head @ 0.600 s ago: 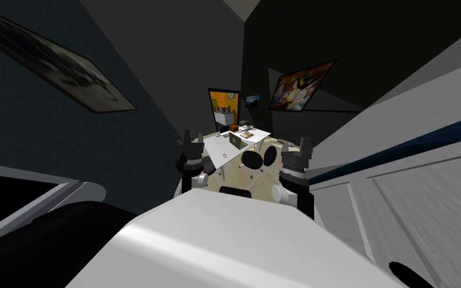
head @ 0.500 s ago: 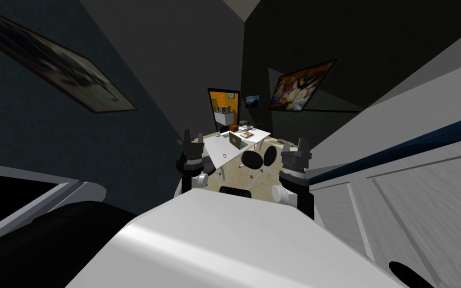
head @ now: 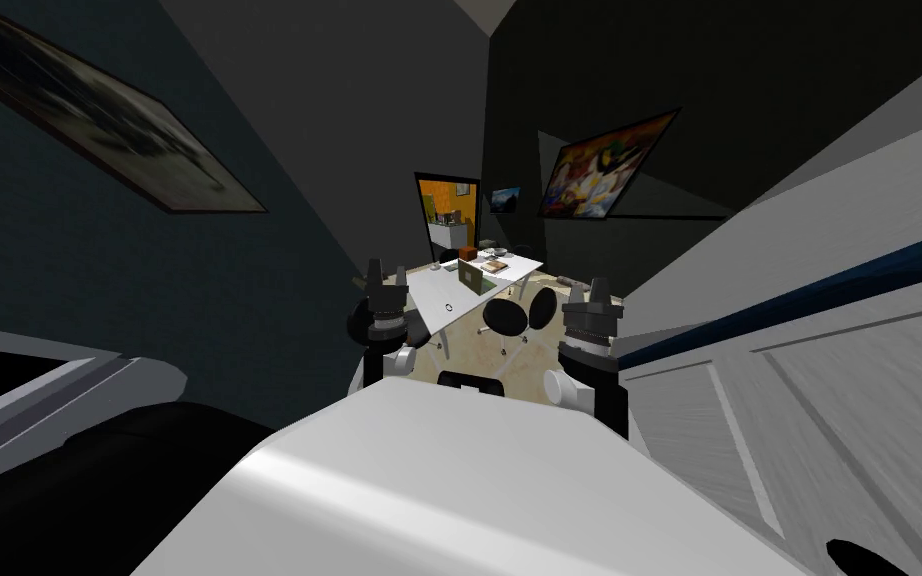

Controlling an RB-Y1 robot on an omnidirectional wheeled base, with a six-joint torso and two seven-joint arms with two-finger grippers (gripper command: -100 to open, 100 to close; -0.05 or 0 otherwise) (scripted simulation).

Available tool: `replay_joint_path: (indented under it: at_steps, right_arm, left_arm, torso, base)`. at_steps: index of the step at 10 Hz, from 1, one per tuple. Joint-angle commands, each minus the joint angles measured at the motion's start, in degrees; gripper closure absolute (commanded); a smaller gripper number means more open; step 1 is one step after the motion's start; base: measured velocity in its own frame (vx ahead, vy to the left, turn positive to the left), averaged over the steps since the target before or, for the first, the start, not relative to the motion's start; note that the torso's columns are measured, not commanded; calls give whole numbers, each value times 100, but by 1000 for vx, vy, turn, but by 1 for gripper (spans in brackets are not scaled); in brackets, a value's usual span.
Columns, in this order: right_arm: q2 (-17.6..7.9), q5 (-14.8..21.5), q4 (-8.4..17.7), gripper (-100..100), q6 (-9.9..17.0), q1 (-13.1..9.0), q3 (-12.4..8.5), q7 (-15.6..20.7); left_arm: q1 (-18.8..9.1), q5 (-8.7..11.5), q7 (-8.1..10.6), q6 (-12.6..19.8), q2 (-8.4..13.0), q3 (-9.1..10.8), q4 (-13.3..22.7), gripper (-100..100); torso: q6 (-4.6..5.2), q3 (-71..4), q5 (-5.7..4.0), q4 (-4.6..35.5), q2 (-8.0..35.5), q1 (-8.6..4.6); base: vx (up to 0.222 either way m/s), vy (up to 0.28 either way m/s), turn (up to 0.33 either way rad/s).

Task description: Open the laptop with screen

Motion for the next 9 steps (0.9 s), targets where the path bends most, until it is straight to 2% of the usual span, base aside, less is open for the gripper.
replay_joint_path:
  at_steps: [1, 3, 4, 6, 9]
  right_arm:
    - [0, 0, 0, 0, 0, 0, 0, 0]
    - [0, 0, 0, 0, 0, 0, 0, 0]
    - [-184, -66, 45, -100, 33, -46, -8, -64]
    - [-441, -220, 153, -100, 111, -153, -25, -215]
    - [-737, -599, 409, -100, 301, -414, -69, -584]
  left_arm:
    - [0, 0, 0, 0, 0, 0, 0, 0]
    - [0, 0, 0, 0, 0, 0, 0, 0]
    - [0, 0, 0, 0, 0, 0, 0, 0]
    - [1, 0, 0, 0, 0, 0, 2, 0]
    - [1, 0, 0, 0, 0, 0, 2, 0]
  torso:
    - [0, -845, 0, 423, 424, 0]
    - [0, -2537, 0, 1269, 1270, 0]
    - [0, -3383, 0, 1692, 1693, 0]
    - [-1, -3890, 0, 1936, 1938, -1]
    - [-1, -3922, 0, 1959, 1956, -1]
  base:
    - [0, 0, 0]
    - [0, 0, 0]
    - [9, -2, 16]
    - [8, -7, 43]
    - [18, -14, 59]
